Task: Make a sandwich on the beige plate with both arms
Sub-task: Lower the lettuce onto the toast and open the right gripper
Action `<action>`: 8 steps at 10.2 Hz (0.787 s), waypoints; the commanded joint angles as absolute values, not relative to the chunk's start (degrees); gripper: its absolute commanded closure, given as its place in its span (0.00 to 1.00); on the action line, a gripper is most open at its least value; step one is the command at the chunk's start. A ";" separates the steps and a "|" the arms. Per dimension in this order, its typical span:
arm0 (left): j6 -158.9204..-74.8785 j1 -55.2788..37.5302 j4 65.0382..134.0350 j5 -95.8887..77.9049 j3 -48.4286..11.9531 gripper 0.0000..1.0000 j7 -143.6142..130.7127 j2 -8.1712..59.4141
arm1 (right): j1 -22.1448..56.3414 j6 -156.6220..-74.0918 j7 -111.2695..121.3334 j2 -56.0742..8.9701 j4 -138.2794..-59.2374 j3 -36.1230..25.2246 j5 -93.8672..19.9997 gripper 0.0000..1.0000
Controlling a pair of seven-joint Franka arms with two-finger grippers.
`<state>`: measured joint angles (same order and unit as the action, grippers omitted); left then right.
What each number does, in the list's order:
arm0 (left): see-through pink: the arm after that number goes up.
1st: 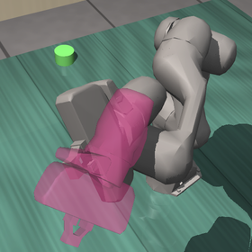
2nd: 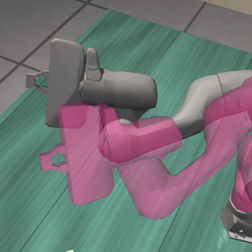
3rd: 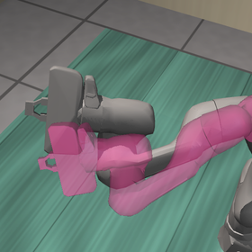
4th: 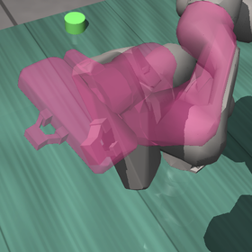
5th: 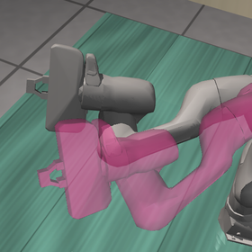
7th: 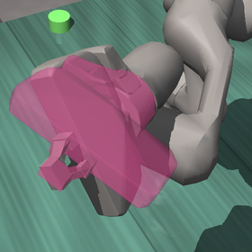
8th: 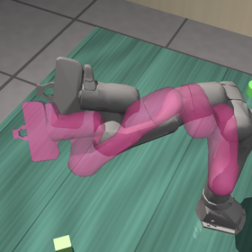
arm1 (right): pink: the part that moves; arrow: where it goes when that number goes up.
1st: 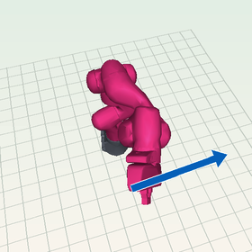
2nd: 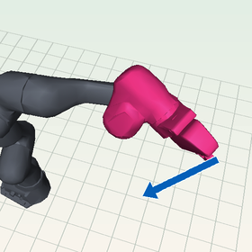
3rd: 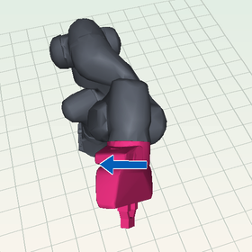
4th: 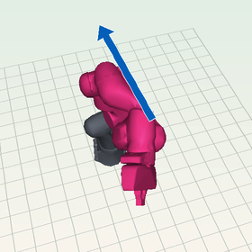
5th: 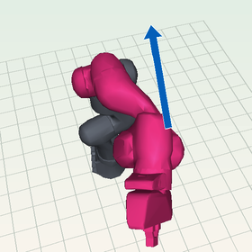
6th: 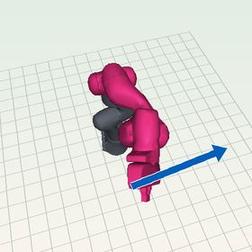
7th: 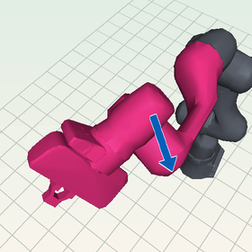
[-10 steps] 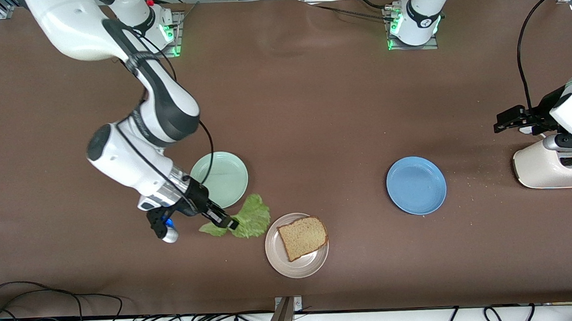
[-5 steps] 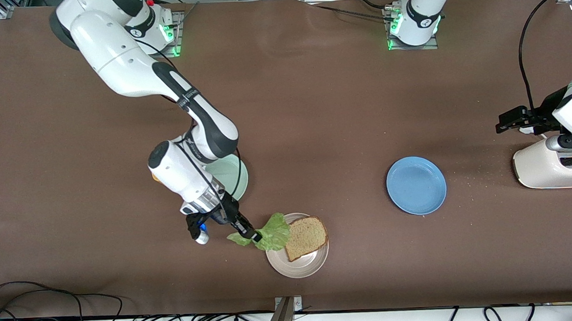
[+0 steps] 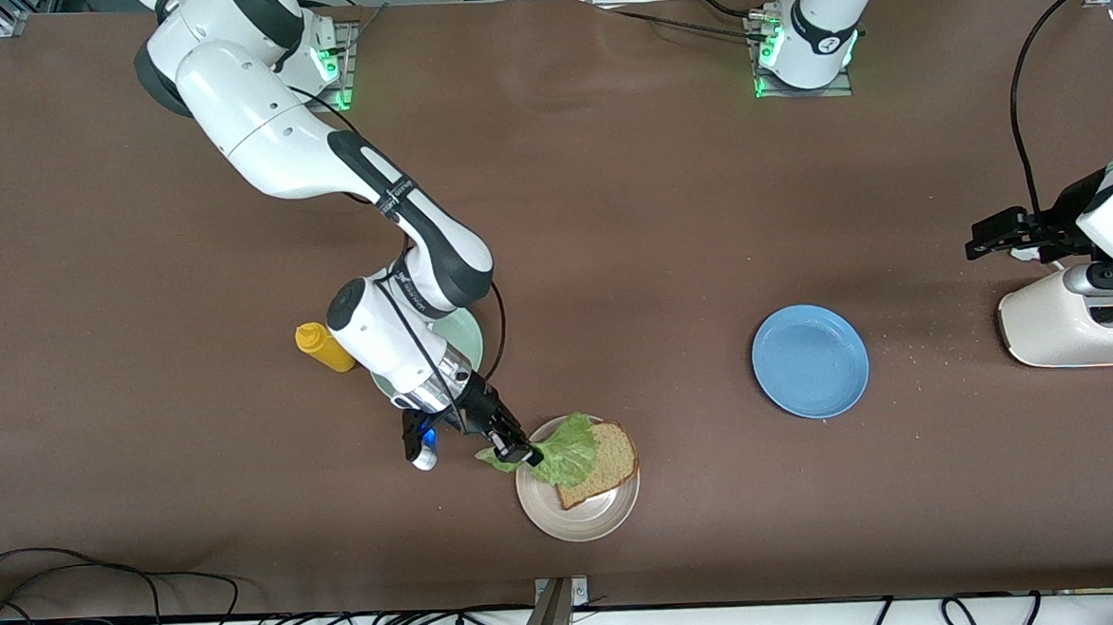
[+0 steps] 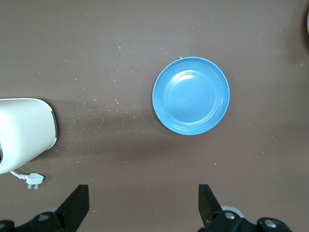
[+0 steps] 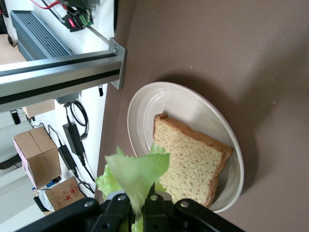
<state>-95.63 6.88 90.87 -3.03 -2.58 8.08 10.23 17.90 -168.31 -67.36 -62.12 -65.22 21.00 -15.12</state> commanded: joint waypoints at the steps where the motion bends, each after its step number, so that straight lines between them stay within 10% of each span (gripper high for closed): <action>1: -95.19 7.29 91.05 -4.04 -2.64 0.00 7.91 9.76 | 18.37 -168.57 -67.94 -66.52 -58.99 21.80 -15.91 1.00; 8: -95.19 7.21 91.05 -4.04 -2.72 0.00 7.91 10.02 | 18.72 -168.57 -74.97 -67.76 -58.45 23.82 -16.00 0.63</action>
